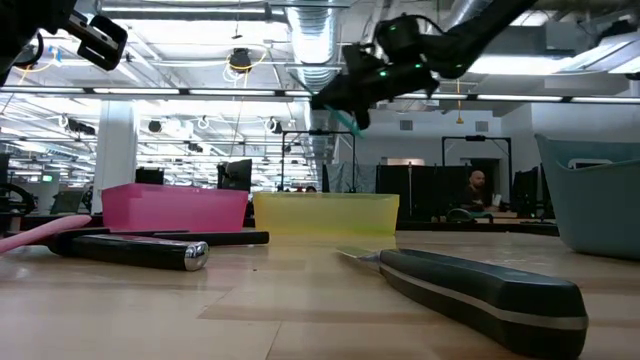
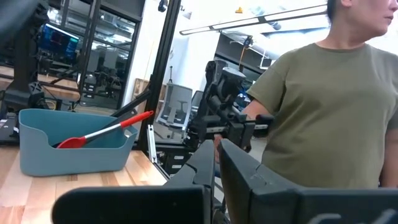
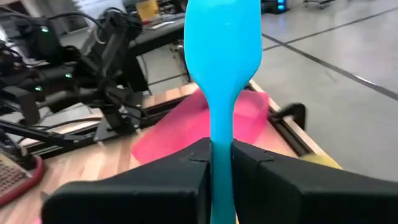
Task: Pick & Place Kitchen Items
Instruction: Put the blue spatula into the yellow bin, then put the pink spatula into the yellow bin
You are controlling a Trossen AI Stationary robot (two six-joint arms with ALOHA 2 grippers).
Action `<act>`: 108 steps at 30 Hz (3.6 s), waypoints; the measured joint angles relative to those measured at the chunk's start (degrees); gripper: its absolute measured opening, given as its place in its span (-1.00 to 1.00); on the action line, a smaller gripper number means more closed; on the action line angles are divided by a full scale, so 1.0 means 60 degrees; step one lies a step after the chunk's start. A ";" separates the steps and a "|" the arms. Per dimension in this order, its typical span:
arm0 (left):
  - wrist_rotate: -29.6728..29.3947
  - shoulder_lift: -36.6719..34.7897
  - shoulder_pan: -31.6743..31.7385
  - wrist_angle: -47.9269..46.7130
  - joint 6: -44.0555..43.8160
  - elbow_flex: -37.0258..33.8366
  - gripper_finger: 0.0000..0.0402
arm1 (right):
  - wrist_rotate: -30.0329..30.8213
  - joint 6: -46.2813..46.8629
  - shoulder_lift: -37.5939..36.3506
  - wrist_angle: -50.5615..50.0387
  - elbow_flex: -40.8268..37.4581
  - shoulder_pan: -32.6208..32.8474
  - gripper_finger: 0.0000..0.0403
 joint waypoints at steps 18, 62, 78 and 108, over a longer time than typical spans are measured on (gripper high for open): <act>0.0000 -0.0002 0.0003 0.0034 0.0004 0.0003 -0.96 | -0.0621 -0.0259 0.1796 -0.0251 0.1288 0.0123 -0.90; 0.0000 -0.0002 0.0000 0.0033 0.0000 0.0000 -0.96 | 0.2422 -0.0703 0.2311 -0.2547 0.0172 0.0014 -0.84; 0.0000 -0.0002 0.0000 0.0033 0.0001 0.0001 -0.96 | 0.2700 -0.0670 0.2452 -0.2302 0.0206 0.0062 -0.52; 0.0000 0.0000 0.0000 0.0032 0.0001 0.0000 -0.96 | 0.2376 -0.0925 -0.2123 -0.3059 0.1790 0.2010 0.06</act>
